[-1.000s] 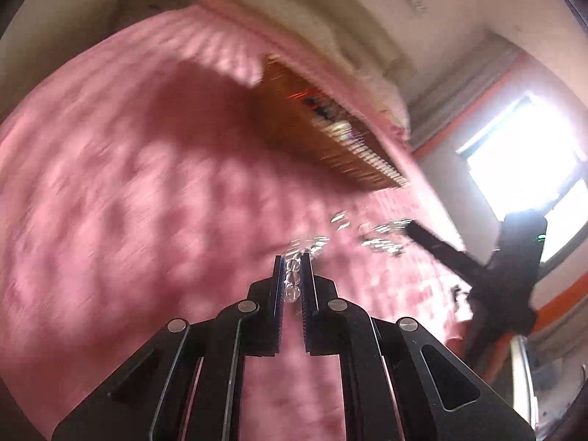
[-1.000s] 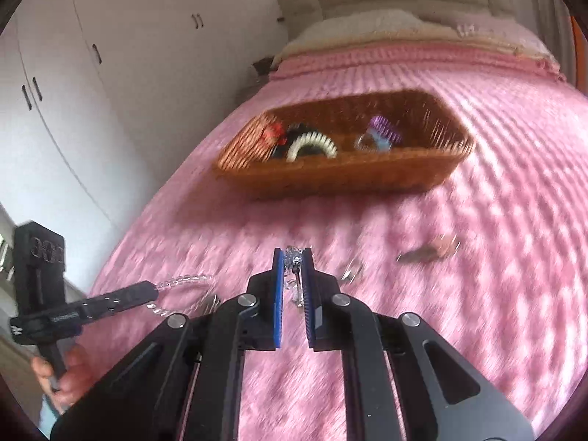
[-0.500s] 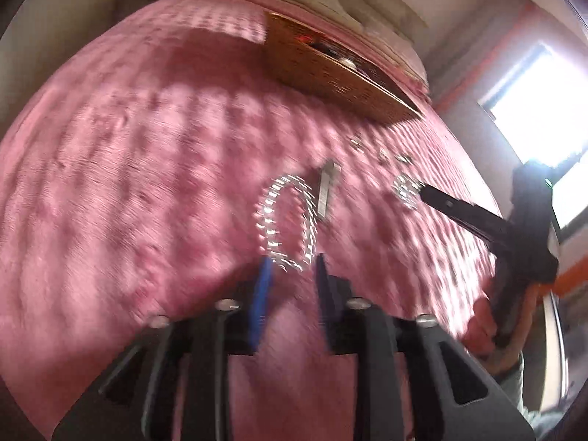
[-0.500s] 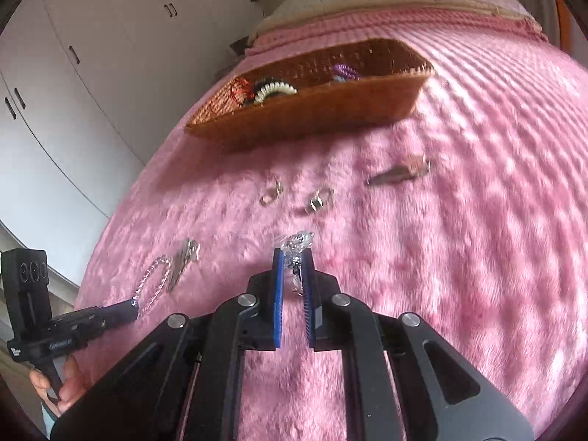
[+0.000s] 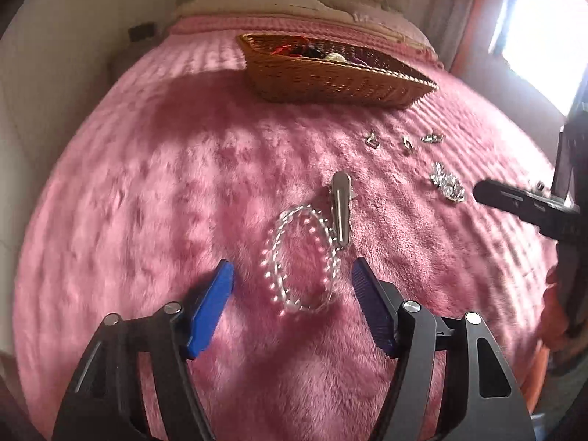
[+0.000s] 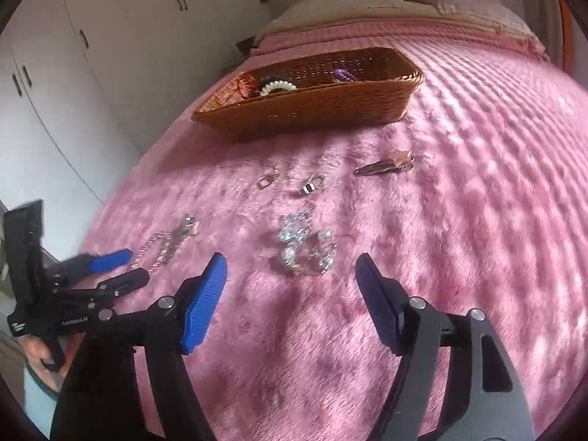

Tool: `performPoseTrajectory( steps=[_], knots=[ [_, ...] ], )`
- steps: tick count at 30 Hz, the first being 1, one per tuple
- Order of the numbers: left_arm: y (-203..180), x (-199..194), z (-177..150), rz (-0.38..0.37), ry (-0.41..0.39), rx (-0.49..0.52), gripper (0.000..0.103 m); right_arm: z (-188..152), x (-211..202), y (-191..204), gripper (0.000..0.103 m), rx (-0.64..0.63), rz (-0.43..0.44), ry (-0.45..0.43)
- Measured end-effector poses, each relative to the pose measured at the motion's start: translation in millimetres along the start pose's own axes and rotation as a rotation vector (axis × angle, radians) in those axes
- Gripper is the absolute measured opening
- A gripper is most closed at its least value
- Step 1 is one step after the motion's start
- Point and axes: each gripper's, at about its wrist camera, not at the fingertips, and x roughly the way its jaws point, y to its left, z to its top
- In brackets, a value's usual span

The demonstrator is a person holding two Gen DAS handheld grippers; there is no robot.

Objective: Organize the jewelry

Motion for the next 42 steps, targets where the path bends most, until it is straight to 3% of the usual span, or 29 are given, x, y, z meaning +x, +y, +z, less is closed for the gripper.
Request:
performPoseTrajectory(
  steps=[7, 9, 11, 14, 15, 18, 20, 31, 37, 42],
  knots=[
    [-10.3, 7.1, 0.9, 0.062, 0.001, 0.069, 0.063, 7.9, 37.7, 7.6, 0.067, -0.027, -0.092, 0.086],
    [-12.9, 6.5, -0.1, 0.071, -0.009, 0.076, 0.045, 7.0, 41.7, 13.3, 0.066, -0.060, -0.125, 0.097],
    [-13.8, 5.0, -2.5, 0.060, -0.014, 0.079, 0.022, 7.8, 40.6, 16.0, 0.049, -0.061, -0.125, 0.085],
    [-14.0, 3.5, -4.1, 0.059, -0.022, 0.073, 0.009, 9.7, 38.8, 10.7, 0.024, -0.023, -0.107, 0.071],
    [-13.0, 2.7, -4.2, 0.056, -0.025, 0.065, 0.006, 10.0, 39.2, 9.9, 0.023, -0.022, -0.105, 0.069],
    [-7.3, -1.6, -4.5, 0.022, -0.037, 0.023, 0.006, 7.0, 34.3, 15.6, 0.010, -0.057, -0.119, 0.056],
    [-5.2, -6.4, -5.7, -0.007, -0.054, 0.005, 0.006, 2.7, 28.4, 21.2, 0.008, -0.075, -0.115, 0.042],
    [-9.2, -30.4, 1.7, -0.071, -0.143, -0.027, 0.006, 4.8, -5.4, 22.1, 0.008, -0.015, -0.023, -0.026],
    [-17.9, -56.1, 30.6, -0.088, -0.245, -0.007, 0.006, 27.4, -31.9, 21.4, 0.008, -0.008, -0.008, -0.100],
    [-22.0, -63.7, 75.5, -0.095, -0.319, -0.017, 0.006, 61.0, -49.2, 19.4, 0.008, -0.023, -0.012, -0.175]
  ],
)
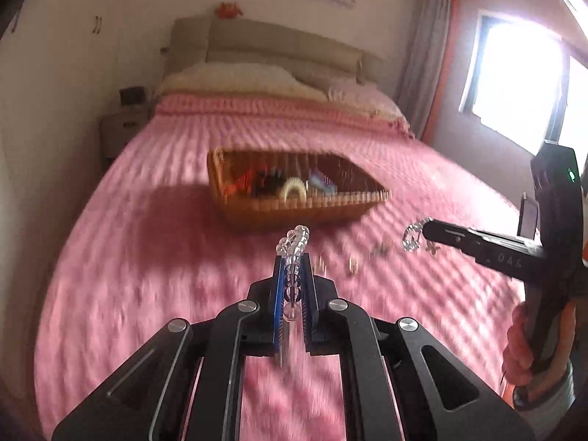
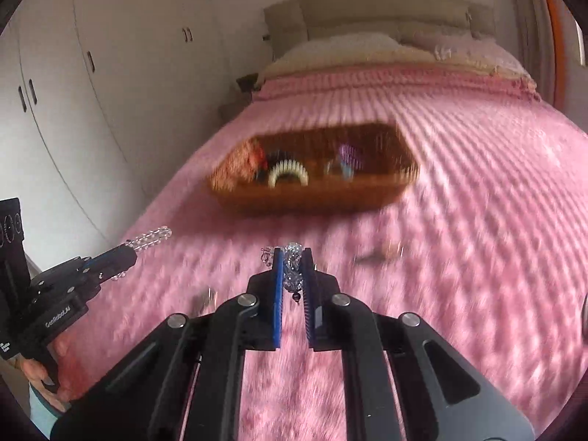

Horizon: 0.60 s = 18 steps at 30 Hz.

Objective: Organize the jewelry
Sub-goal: 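Carry the bead bracelet and crystal charm into the basket and open both tools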

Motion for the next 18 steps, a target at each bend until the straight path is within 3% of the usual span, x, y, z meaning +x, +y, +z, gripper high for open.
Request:
performPoseTrajectory(
  steps=[5, 9, 13, 18],
  knots=[
    [-3.0, 30.7, 48.4, 0.023, -0.060, 0.017, 0.006, 48.4, 6.1, 0.6, 0.008, -0.046, -0.051, -0.093],
    [-1.2, 76.1, 79.7, 0.051, -0.072, -0.020, 0.006, 85.0, 36.6, -15.7, 0.008, -0.027, -0.070, -0.115],
    [8.8, 124.8, 92.8, 0.086, -0.055, -0.077, 0.006, 110.1, 82.6, -38.1, 0.008, 0.022, -0.074, -0.100],
    [18.8, 170.3, 89.6, 0.106, -0.001, -0.091, 0.006, 117.4, 139.4, -61.4, 0.008, 0.080, -0.066, -0.033]
  ],
)
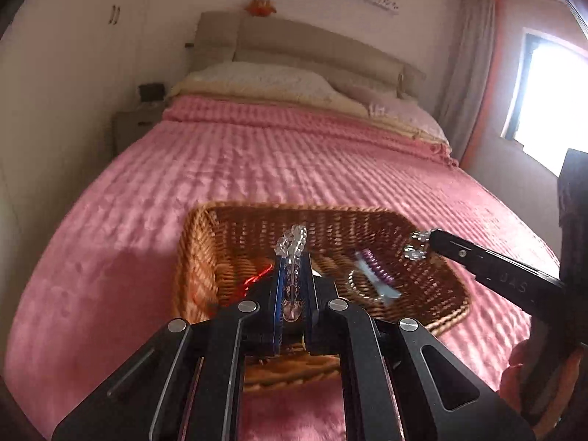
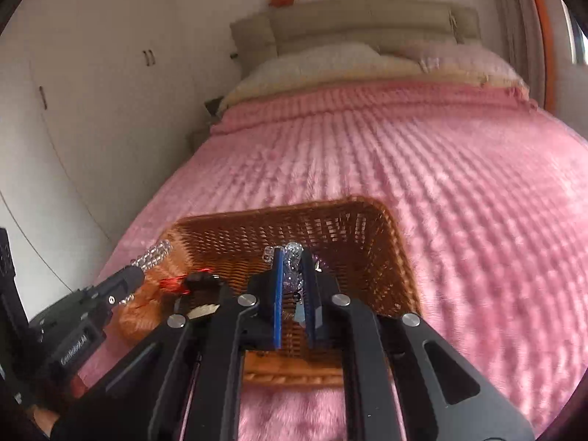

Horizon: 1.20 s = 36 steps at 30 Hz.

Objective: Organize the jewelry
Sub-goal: 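Carry the bead bracelet and crystal charm into the basket and open both tools, then grasp the silver hair clip with the left tool while the right tool grasps a small silver ring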

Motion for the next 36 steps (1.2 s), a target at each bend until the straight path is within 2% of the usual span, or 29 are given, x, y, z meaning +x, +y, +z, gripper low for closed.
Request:
performPoseTrajectory(
  steps=[5, 10, 12, 14, 15, 20, 27, 31, 36],
  knots=[
    [5.3, 11.1, -11.1, -0.005, 0.023, 0.004, 0.006, -20.0, 25.6, -11.9, 0.008, 0.044, 0.035, 0.035],
    [6.7, 14.4, -14.7, -0.022, 0.037, -0.008, 0.008, -24.6, 33.6, -13.1, 0.009, 0.054, 0.051, 0.054],
    [7.4, 9.2, -15.0, -0.032, 0.017, -0.009, 0.015, -25.9, 34.4, -18.0, 0.015, 0.084, 0.082, 0.064],
    [7.5, 1.1, -14.3, -0.041, -0.007, -0.010, 0.033, -27.6, 33.4, -21.5, 0.029, 0.097, 0.101, 0.058],
    [7.2, -2.6, -13.5, -0.047, -0.016, -0.012, 0.036, -29.1, 31.2, -22.4, 0.030, 0.092, 0.093, 0.046],
    [6.4, -26.0, -10.9, -0.068, -0.048, -0.022, 0.037, -31.5, 13.3, -15.7, 0.031, 0.079, 0.080, 0.010],
    [12.9, -87.3, -27.7, -0.109, -0.082, -0.048, 0.037, -55.1, -36.3, -3.9, 0.031, 0.062, 0.112, -0.015],
    [25.1, -120.7, -52.2, -0.111, -0.095, -0.084, 0.037, -82.2, -56.5, 6.0, 0.031, 0.037, 0.117, 0.035],
    [39.3, -141.3, -91.5, -0.118, -0.042, -0.123, 0.037, -115.2, -64.2, 18.2, 0.031, 0.004, 0.099, 0.094]
  ],
)
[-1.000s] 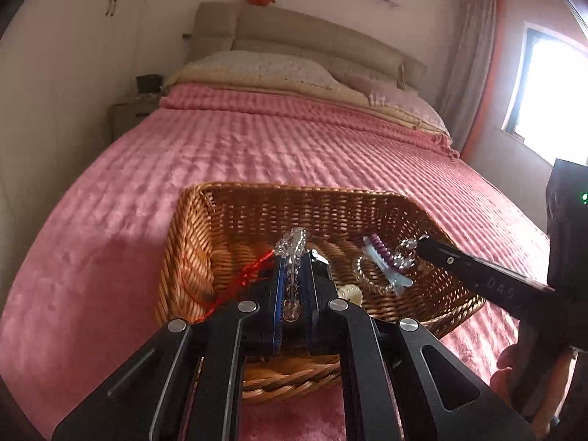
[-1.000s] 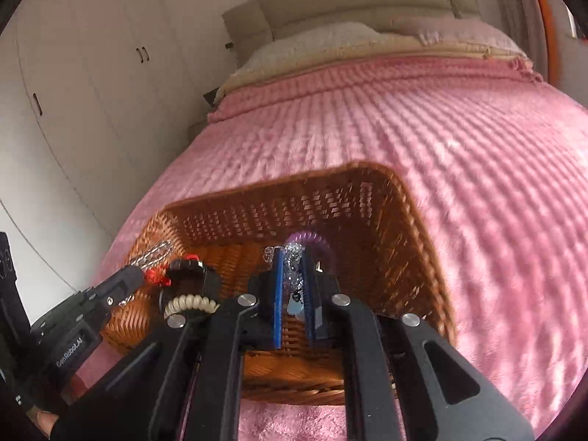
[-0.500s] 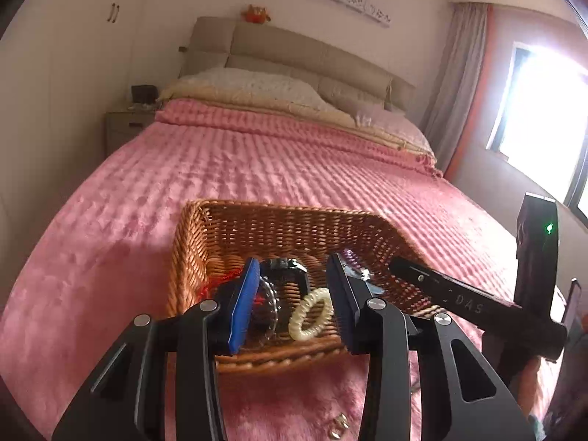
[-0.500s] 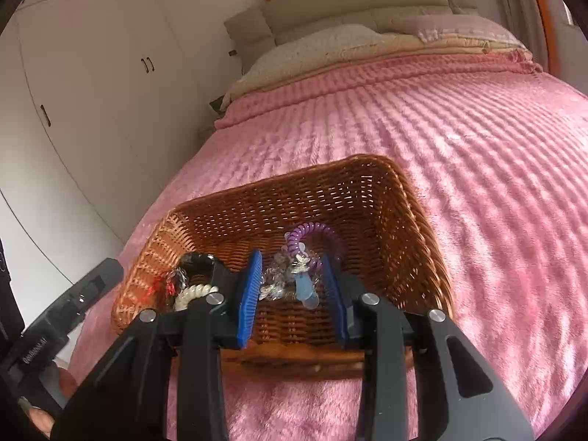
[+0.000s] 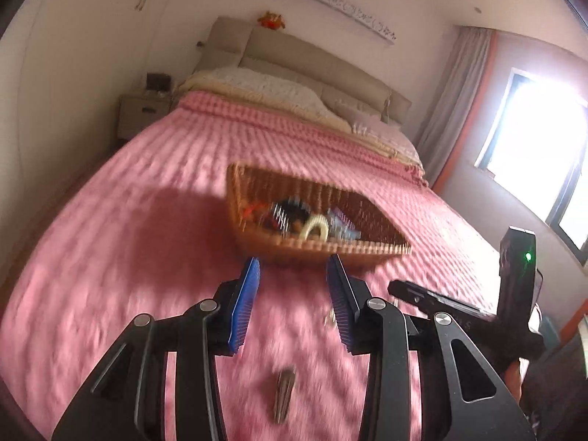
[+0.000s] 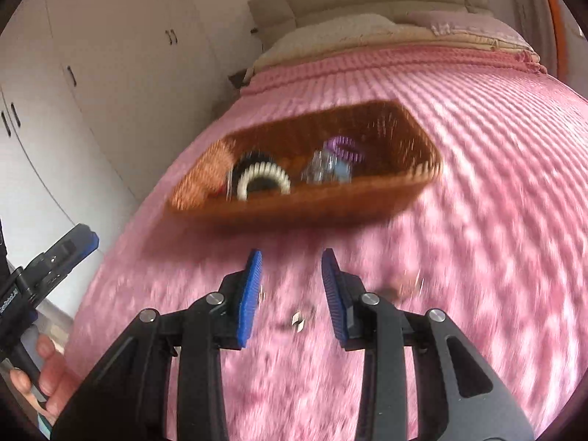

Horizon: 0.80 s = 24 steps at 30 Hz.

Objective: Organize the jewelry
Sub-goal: 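Grasp the silver hair clip with the left tool while the right tool grasps a small silver ring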

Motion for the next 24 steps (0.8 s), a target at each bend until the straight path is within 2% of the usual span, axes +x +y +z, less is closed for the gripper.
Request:
performPoseTrajectory(
  steps=[4, 6, 10, 12, 17, 24],
  knots=[
    [8.5, 2.4, -25.2, -0.011, 0.079, -0.019, 0.037, -19.6, 7.5, 3.2, 0.031, 0.012, -0.015, 0.046],
    [10.2, 8.0, -36.8, -0.020, 0.123, -0.024, 0.037, -26.8, 10.2, 5.5, 0.031, 0.000, -0.051, 0.061],
    [7.7, 18.9, -55.8, 0.016, 0.170, 0.001, 0.037, -39.5, 12.9, 14.1, 0.031, -0.044, -0.105, 0.076],
    [7.0, 22.2, -58.7, 0.040, 0.179, 0.014, 0.035, -42.0, 15.1, 17.4, 0.031, -0.069, -0.125, 0.081],
    [8.9, 37.5, -67.3, 0.046, 0.250, 0.024, 0.035, -47.2, 28.3, 26.4, 0.031, -0.115, -0.156, 0.120],
    [-4.2, 50.2, -69.8, 0.092, 0.285, 0.089, 0.035, -37.3, 48.0, 24.0, 0.030, -0.102, -0.193, 0.155]
  ],
)
